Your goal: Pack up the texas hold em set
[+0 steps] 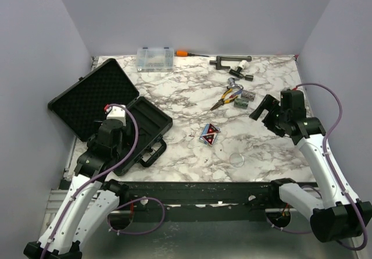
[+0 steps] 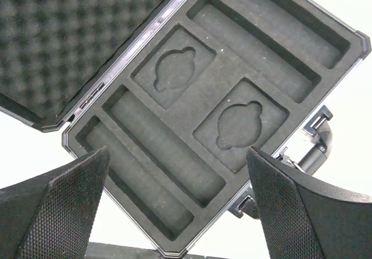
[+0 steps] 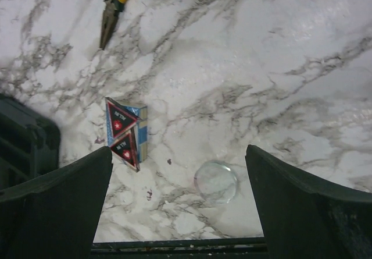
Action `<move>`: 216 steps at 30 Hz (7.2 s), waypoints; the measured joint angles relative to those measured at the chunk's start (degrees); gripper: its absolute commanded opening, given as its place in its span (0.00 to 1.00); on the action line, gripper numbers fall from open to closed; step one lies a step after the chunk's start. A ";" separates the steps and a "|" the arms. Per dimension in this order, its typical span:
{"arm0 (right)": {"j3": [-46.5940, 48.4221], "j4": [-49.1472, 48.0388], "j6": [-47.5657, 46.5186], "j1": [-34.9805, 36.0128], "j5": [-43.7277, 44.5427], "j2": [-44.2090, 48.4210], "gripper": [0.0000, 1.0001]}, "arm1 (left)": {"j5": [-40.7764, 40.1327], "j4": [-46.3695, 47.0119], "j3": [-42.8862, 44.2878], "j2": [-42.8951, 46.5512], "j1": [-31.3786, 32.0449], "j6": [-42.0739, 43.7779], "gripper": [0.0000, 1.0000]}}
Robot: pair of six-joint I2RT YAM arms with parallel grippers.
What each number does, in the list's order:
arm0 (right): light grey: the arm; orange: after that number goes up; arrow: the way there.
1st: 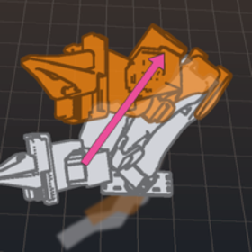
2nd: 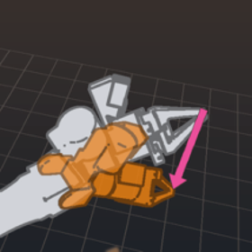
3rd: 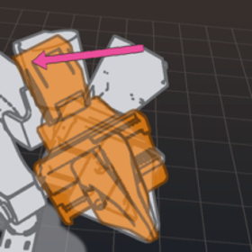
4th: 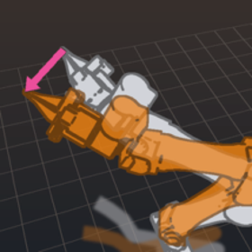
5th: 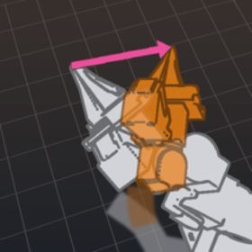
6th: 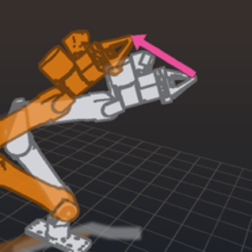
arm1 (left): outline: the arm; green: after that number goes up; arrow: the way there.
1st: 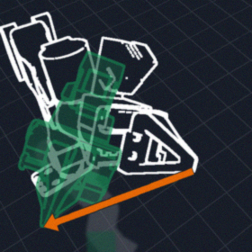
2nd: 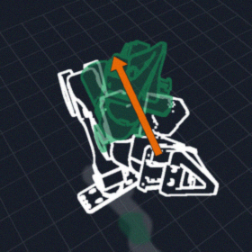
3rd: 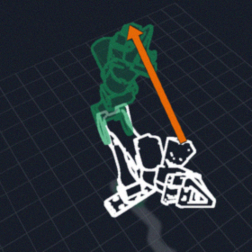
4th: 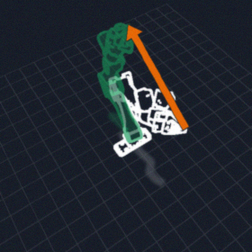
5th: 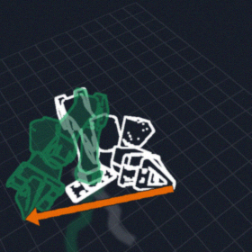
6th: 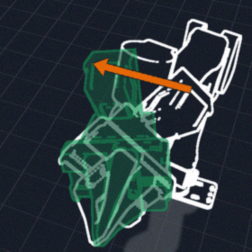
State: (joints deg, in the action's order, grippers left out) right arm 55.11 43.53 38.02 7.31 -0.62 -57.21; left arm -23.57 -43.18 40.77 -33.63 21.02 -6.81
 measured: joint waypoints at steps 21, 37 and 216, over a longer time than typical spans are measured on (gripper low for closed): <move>-2.34 0.66 0.04 11.34 -4.31 -10.88 1.00 | -0.02 -0.79 0.46 7.85 4.59 0.00 0.99; 9.07 -3.39 2.36 28.41 2.89 -28.96 1.00 | -0.04 -0.61 0.31 12.85 4.61 0.00 0.99; 35.78 -4.02 -13.73 7.08 17.81 -62.62 0.62 | -0.02 -0.61 -0.09 11.78 4.61 0.00 0.99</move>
State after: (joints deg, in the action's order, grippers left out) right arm 90.89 39.51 24.29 14.39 17.19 -119.83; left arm -23.59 -43.79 40.69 -21.85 25.63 -6.81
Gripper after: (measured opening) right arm 0.688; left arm 0.987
